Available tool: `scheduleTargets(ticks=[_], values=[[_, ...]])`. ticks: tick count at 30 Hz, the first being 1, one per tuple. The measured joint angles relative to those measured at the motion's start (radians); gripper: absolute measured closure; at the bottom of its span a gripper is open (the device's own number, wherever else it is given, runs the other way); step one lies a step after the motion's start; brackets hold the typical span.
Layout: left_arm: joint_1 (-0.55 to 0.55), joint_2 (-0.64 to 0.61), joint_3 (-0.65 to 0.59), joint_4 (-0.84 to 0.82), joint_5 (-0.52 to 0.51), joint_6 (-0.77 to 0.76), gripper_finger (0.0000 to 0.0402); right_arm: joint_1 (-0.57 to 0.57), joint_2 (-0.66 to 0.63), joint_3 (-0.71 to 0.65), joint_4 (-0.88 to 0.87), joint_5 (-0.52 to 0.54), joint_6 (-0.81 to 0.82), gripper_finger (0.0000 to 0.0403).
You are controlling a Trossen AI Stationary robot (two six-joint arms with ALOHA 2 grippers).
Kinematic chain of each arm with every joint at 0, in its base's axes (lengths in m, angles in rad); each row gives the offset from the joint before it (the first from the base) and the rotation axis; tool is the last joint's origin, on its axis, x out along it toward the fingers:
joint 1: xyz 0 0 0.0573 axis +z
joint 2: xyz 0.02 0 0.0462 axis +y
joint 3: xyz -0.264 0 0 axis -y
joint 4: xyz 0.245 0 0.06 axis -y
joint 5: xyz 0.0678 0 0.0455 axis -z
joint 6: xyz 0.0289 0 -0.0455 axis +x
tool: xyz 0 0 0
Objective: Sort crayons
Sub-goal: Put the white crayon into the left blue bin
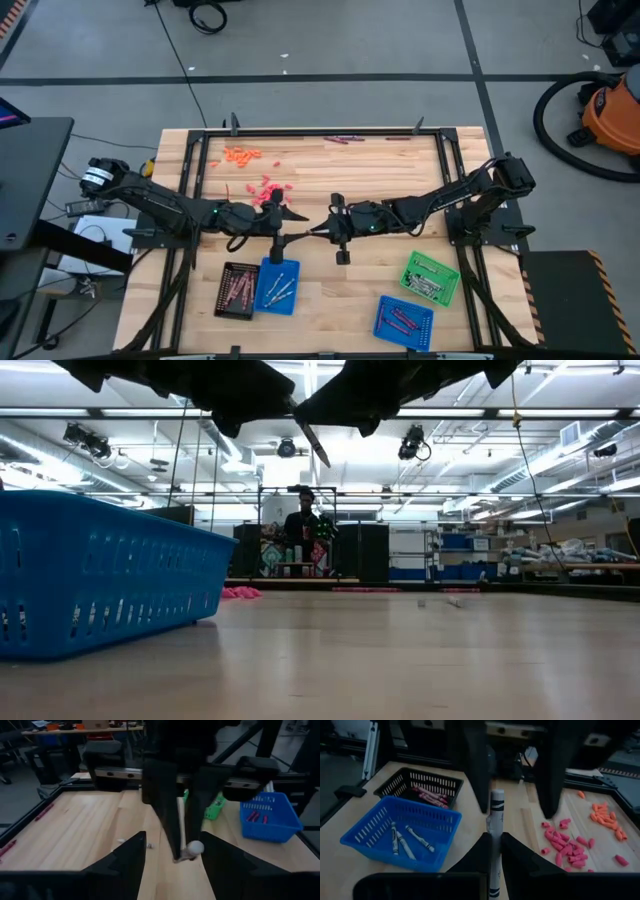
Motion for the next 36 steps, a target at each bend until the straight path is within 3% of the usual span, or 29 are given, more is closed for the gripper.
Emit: scheduleTargets(ticks=[16, 30, 36], values=[[0.008, 0.051, 0.0, 0.08, 0.008, 0.025, 0.0214, 0.0, 0.0, 0.0, 0.015, -0.001, 0.0, 0.0366], [0.007, 0.051, 0.0, 0.08, 0.015, 0.045, 0.0371, 0.0, 0.0, 0.0, 0.014, 0.001, 0.002, 0.0366], [0.007, 0.05, 0.0, 0.08, 0.009, 0.033, 0.0376, 0.0, 0.0, 0.0, 0.013, 0.014, 0.013, 0.0361]])
